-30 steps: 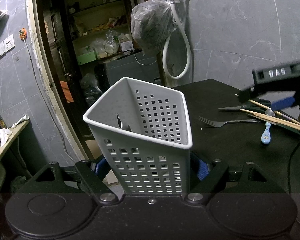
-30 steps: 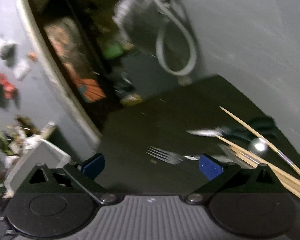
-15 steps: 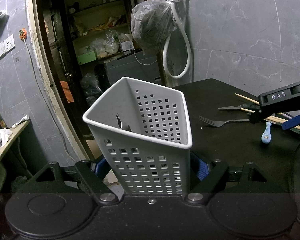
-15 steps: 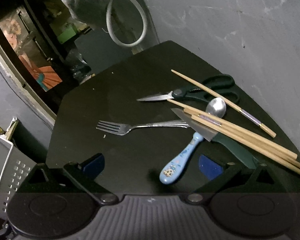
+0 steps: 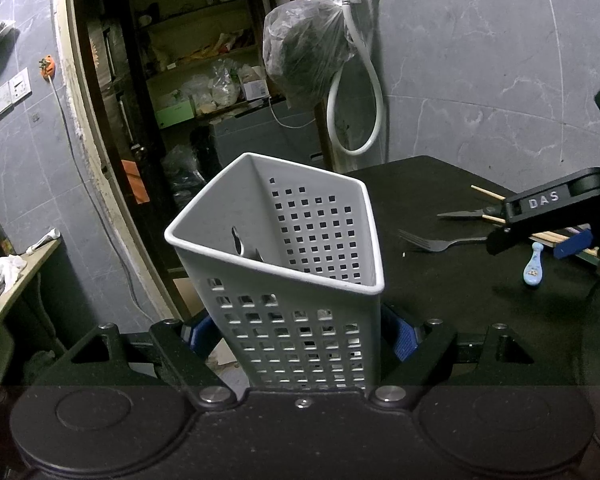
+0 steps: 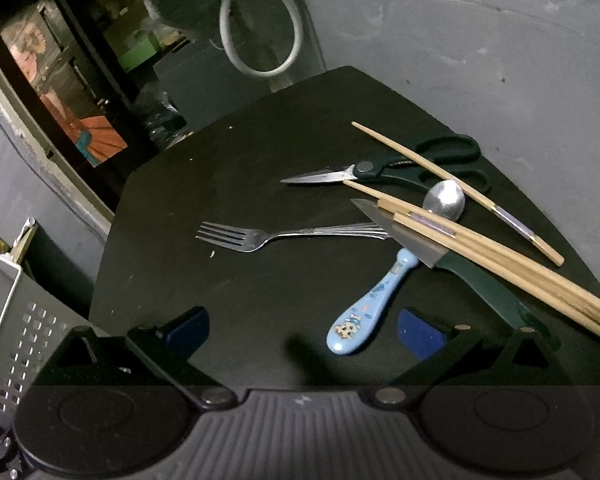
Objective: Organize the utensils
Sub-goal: 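Move the open right tool back to the steel fork on the table, then grasp the steel fork with the right tool, then lift the fork with the right tool, lower it into the caddy, release, then move the open right tool back to the remaining utensil pile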
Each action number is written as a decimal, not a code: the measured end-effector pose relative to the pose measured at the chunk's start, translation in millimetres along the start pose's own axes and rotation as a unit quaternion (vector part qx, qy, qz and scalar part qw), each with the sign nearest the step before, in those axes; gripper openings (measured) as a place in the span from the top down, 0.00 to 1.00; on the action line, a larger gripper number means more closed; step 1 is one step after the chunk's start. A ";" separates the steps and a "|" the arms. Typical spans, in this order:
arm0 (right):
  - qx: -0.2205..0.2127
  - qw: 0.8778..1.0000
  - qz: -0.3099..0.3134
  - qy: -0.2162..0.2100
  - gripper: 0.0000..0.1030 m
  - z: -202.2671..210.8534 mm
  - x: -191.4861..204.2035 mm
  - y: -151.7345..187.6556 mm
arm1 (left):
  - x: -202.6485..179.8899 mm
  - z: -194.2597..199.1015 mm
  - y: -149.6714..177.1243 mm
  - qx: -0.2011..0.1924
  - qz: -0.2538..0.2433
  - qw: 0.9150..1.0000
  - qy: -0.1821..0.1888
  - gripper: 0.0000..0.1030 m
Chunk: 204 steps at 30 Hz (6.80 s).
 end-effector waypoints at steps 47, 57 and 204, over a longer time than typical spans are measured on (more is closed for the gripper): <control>-0.045 0.958 0.282 0.018 0.32 -95.4 82.1 -43.7 | -1.0 0.4 -0.3 0.006 -0.002 1.000 -0.007 0.18; -0.034 0.954 0.298 -0.015 0.58 -82.2 86.8 -28.3 | -1.1 0.4 -0.4 0.006 -0.002 1.000 -0.007 0.18; -0.042 0.999 0.023 0.017 0.00 33.2 -52.9 5.2 | -5.4 1.6 -1.9 0.008 -0.003 1.000 -0.010 0.19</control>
Point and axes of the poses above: each gripper's, at about its wrist camera, not at the fingertips, and z roughly against the way its jaws point, x to its left, y to its underside, the point moved 4 cm from there along -z, roughly the way its jaws point, and after that the axes turned 11 degrees about x, right-handed, at the moved point
